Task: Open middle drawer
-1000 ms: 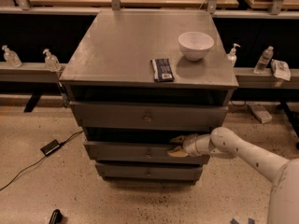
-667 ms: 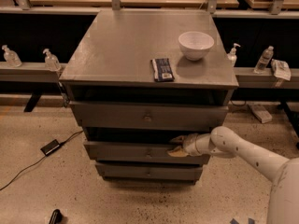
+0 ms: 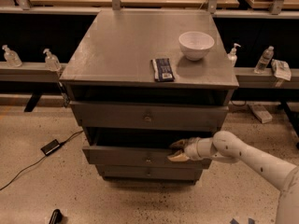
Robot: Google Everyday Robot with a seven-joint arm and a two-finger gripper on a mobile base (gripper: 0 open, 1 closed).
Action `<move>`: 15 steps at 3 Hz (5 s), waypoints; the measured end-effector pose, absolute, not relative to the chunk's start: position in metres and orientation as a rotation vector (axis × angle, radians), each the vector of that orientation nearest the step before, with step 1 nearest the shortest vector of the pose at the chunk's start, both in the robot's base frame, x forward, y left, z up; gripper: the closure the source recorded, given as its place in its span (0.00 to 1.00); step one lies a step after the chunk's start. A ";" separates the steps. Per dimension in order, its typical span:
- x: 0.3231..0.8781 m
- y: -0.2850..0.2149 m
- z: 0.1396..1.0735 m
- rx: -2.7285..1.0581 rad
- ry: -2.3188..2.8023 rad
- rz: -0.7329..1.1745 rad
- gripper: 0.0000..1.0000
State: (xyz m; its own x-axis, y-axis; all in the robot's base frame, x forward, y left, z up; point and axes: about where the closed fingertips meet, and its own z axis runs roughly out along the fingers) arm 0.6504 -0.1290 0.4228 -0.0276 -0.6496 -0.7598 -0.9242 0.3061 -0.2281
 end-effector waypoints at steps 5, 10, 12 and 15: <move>0.523 -0.139 0.415 -1.331 1.736 0.500 0.19; 0.523 -0.139 0.433 -1.332 1.735 0.500 0.00; 0.576 -0.089 0.501 -1.567 1.547 0.384 0.00; 0.636 -0.107 0.483 -1.528 1.652 0.363 0.72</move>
Offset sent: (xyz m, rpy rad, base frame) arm -0.2977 0.0102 -0.0499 0.2549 0.0954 -0.1933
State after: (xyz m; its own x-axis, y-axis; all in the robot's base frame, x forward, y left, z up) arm 0.6360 -0.1074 0.4828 0.0908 -0.6813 -0.7263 -0.9231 0.2162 -0.3182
